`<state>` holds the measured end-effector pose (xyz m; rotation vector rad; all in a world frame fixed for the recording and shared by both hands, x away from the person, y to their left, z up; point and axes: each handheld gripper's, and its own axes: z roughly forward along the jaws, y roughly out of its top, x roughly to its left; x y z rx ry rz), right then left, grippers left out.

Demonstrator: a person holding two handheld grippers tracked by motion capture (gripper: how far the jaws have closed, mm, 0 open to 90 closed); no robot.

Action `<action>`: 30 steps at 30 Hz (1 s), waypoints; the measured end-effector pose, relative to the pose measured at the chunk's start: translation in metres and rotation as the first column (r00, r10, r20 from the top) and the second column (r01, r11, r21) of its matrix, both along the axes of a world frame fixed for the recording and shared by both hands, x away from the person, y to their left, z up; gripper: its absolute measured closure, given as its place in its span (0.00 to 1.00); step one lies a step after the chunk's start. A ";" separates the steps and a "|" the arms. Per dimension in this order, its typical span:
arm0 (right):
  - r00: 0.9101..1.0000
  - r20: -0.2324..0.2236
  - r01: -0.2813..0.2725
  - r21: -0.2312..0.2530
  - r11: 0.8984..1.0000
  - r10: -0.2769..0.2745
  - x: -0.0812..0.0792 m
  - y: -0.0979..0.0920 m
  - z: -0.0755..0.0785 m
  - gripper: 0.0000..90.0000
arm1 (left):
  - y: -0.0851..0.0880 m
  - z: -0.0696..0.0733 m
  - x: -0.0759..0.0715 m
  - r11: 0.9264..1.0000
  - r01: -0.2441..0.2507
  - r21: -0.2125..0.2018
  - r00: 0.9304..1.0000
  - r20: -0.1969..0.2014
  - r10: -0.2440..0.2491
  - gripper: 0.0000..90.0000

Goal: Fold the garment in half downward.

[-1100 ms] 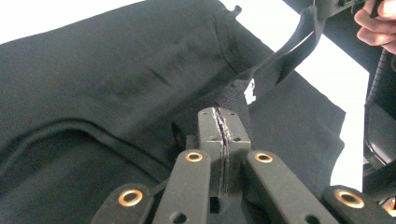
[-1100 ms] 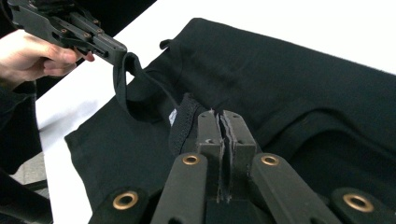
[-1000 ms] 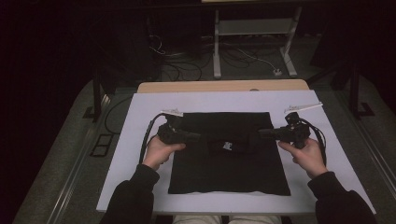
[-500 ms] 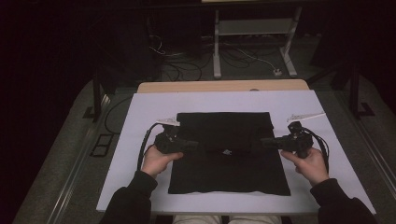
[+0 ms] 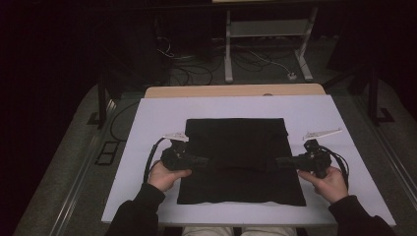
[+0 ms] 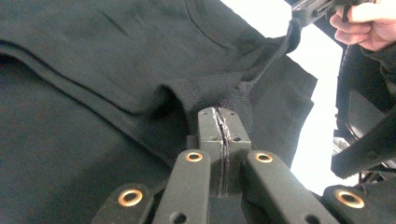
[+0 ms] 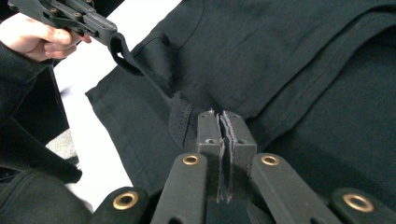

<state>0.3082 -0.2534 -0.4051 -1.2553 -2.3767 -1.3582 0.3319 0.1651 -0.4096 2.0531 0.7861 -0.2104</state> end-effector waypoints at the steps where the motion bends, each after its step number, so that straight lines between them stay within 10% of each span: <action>1: 1.000 0.001 -0.003 -0.001 1.000 0.003 -0.001 0.000 -0.001 0.95 | -0.001 -0.001 -0.001 1.000 0.014 0.015 1.000 0.005 -0.014 0.98; 30: 0.997 -0.046 -0.067 -0.020 0.998 0.066 -0.039 0.003 -0.010 0.95 | 0.002 -0.008 -0.032 0.995 0.083 0.048 0.996 -0.021 -0.082 0.98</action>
